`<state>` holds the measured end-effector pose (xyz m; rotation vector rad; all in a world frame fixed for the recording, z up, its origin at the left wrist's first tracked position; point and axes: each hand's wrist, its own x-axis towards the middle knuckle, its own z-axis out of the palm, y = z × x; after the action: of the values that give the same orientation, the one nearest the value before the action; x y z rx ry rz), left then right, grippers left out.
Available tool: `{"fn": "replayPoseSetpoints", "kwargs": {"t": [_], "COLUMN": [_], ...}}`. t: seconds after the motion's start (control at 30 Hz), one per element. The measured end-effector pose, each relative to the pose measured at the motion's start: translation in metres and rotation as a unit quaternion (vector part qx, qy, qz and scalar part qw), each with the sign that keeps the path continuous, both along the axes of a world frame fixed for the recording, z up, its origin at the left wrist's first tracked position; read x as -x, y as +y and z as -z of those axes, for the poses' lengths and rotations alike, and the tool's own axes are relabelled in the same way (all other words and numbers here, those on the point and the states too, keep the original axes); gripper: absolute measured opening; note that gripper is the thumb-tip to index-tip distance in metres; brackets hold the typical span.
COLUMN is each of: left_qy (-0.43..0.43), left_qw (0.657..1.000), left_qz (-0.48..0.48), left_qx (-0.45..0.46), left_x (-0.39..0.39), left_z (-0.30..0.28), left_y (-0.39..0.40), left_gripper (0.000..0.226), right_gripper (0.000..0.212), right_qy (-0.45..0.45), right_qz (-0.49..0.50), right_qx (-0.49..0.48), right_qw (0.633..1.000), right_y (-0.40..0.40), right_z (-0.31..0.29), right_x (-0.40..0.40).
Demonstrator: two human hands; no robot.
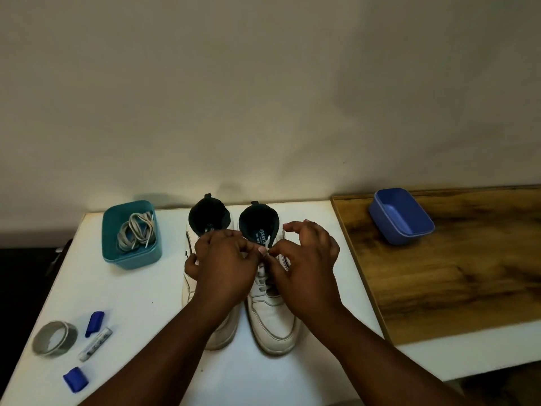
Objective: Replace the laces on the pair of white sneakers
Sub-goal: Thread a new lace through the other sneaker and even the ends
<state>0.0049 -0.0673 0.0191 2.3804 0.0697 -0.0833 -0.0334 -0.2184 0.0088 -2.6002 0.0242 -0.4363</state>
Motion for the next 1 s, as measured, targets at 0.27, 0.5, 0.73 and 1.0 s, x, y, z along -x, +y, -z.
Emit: {"fn": "replayPoseSetpoints", "kwargs": {"t": [0.27, 0.5, 0.73, 1.0], "left_qy": [-0.069, -0.177, -0.211, -0.194], "left_qw": [0.995, 0.973, 0.954, 0.957], "left_qz": [-0.054, -0.005, 0.024, 0.036], "left_qx": [-0.044, -0.149, -0.211, -0.215], "left_x": [-0.003, 0.0, 0.003, 0.003], "left_z": [0.001, 0.008, 0.012, 0.01], "left_y": [0.0, 0.002, 0.004, 0.005], "left_gripper": [0.012, 0.009, 0.033, 0.018], "right_gripper": [0.005, 0.013, 0.016, 0.016], "right_qy": [0.094, 0.182, 0.193, 0.178], "right_qz": [0.039, 0.039, 0.034, 0.022], "right_qx": [-0.037, -0.105, -0.098, -0.114], "right_qw": [0.994, 0.977, 0.976, 0.977], "right_y": [-0.015, -0.022, -0.024, -0.022], "right_z": [0.002, -0.005, -0.006, 0.0], "right_x": [-0.001, -0.003, -0.004, -0.003]}}
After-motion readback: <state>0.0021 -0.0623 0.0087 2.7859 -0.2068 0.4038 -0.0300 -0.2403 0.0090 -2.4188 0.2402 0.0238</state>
